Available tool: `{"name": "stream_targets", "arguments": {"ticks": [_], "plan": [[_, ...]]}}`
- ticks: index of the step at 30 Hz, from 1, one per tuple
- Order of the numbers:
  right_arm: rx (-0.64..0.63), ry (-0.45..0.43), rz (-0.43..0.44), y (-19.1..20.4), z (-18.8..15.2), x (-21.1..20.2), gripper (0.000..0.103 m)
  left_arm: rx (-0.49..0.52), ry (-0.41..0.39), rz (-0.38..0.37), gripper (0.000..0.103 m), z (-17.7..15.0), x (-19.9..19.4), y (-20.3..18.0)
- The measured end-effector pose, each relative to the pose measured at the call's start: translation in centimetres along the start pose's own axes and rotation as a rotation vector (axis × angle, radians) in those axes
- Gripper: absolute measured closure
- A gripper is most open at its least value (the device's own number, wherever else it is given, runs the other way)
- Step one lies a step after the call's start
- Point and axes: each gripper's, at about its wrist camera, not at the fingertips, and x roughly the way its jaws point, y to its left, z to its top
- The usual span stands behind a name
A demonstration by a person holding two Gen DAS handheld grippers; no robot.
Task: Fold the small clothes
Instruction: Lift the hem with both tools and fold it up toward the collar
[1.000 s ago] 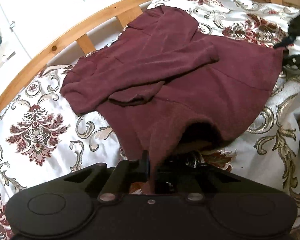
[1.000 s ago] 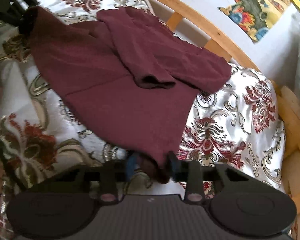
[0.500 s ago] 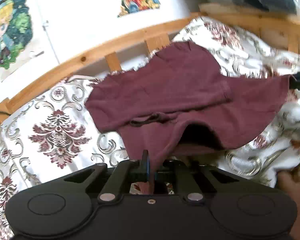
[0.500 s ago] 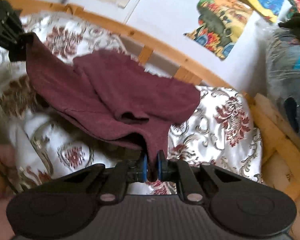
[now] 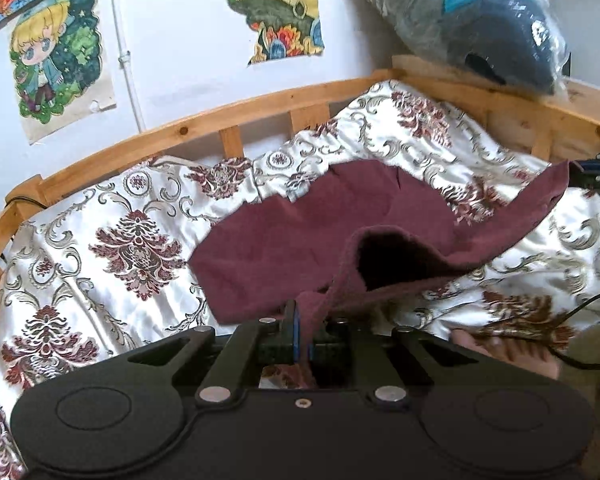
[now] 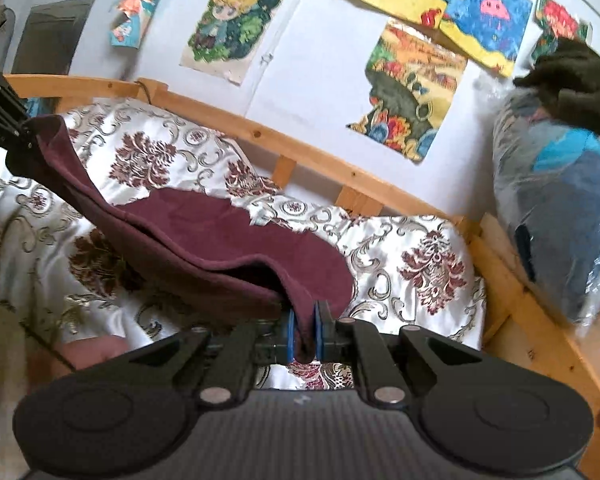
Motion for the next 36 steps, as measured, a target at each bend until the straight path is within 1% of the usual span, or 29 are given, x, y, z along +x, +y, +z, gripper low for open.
{"name": "stream_targets", "arguments": {"ticks": [3, 6, 8, 11, 14, 16, 19, 22, 26, 27, 28, 30, 36], "plan": [[-0.006, -0.020, -0.008, 0.3, 0.7, -1.1, 0.092, -0.007, -0.024, 0.013, 0.099, 0.7, -1.3, 0.1], [0.002, -0.042, -0.026, 0.1, 1.6, -0.6, 0.092, -0.010, -0.043, 0.038, 0.099, 2.1, -1.0, 0.6], [0.028, -0.047, -0.033, -0.9, 2.4, 1.0, 0.092, -0.008, -0.051, 0.060, 0.099, 3.3, 0.1, 1.1], [0.062, -0.045, -0.038, -2.5, 3.8, 4.5, 0.092, -0.026, -0.034, 0.081, 0.099, 5.5, 3.0, 2.0], [0.093, -0.022, -0.033, -4.0, 5.2, 9.3, 0.092, -0.038, -0.002, 0.110, 0.099, 7.8, 7.0, 3.5], [0.083, -0.002, -0.037, -4.7, 6.0, 12.7, 0.092, -0.032, 0.025, 0.128, 0.099, 9.0, 9.7, 4.3], [0.079, 0.042, -0.033, -5.6, 7.0, 17.8, 0.092, -0.043, 0.088, 0.135, 0.099, 10.3, 13.9, 5.8], [0.088, 0.088, -0.019, -5.6, 7.3, 22.2, 0.092, -0.061, 0.148, 0.143, 0.098, 10.6, 17.5, 7.4], [0.081, 0.201, -0.014, -5.3, 6.5, 27.7, 0.091, -0.086, 0.231, 0.138, 0.098, 10.3, 22.3, 9.3], [0.087, 0.218, -0.009, -5.2, 6.1, 28.8, 0.091, -0.091, 0.249, 0.136, 0.098, 10.1, 23.3, 9.6], [0.095, 0.201, 0.013, -5.1, 5.7, 30.0, 0.091, -0.097, 0.267, 0.134, 0.098, 9.9, 24.3, 10.0], [0.112, 0.236, 0.023, -5.0, 4.9, 32.0, 0.091, -0.115, 0.303, 0.127, 0.097, 9.5, 26.3, 10.6], [0.124, 0.269, 0.039, -5.1, 3.5, 34.4, 0.091, -0.222, 0.363, 0.092, 0.095, 8.5, 30.1, 12.1]]}}
